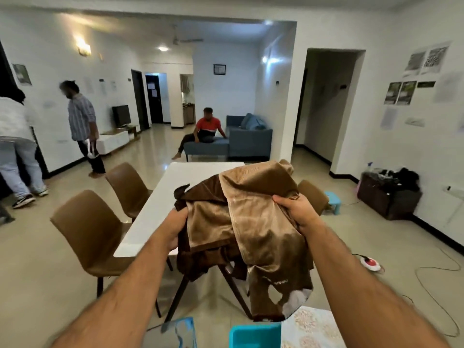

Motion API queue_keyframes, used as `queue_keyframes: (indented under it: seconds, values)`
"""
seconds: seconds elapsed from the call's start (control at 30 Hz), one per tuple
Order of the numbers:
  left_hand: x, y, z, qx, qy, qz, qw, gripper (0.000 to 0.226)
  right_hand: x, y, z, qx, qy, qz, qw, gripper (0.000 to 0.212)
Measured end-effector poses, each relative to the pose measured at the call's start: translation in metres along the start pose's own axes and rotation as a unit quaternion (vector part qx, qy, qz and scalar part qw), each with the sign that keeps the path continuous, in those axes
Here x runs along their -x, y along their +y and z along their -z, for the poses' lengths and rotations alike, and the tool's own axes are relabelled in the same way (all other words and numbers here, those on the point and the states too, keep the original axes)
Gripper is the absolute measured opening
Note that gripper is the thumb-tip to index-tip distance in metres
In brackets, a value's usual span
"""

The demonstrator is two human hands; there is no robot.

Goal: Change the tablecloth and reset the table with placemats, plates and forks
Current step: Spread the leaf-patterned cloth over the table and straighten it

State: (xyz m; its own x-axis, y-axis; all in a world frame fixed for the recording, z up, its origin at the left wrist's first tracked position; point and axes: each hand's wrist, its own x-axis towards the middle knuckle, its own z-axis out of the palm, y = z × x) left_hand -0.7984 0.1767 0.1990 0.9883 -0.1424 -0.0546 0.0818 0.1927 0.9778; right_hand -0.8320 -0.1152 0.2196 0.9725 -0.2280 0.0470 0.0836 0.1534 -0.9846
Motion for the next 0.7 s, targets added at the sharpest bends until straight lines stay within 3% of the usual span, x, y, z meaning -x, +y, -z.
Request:
queue_keyframes:
  seconds: [0.1, 0.2, 0.27, 0.33, 0.47, 0.6, 0.7]
  values:
    - [0.0, 0.003, -0.007, 0.046, -0.024, 0.029, 0.998, 0.029, 0.009, -0.007, 0.006, 0.005, 0.021, 0.015, 1.0, 0.017]
    - [-0.013, -0.005, -0.016, 0.158, -0.086, 0.075, 0.981, 0.075, 0.017, -0.01, 0.022, -0.004, 0.048, 0.032, 0.998, 0.019]
    - [-0.019, -0.013, -0.03, 0.147, -0.138, 0.087, 0.976, 0.097, 0.023, -0.01, 0.039, -0.009, 0.06, 0.036, 0.997, 0.019]
    - [-0.018, -0.019, -0.055, 0.095, -0.172, 0.078, 0.977, 0.083, 0.031, -0.008, 0.058, -0.016, 0.077, 0.028, 0.997, 0.027]
    - [-0.017, -0.034, -0.112, 0.058, -0.135, 0.003, 0.989, 0.059, 0.052, -0.007, 0.105, -0.039, 0.106, 0.025, 0.993, 0.056]
    - [-0.008, -0.05, -0.179, 0.049, -0.153, -0.021, 0.987, 0.052, 0.067, -0.016, 0.168, -0.033, 0.148, 0.032, 0.988, 0.031]
    - [-0.002, -0.059, -0.224, 0.037, -0.152, -0.041, 0.987, 0.059, 0.076, -0.024, 0.21, -0.037, 0.162, 0.043, 0.985, 0.019]
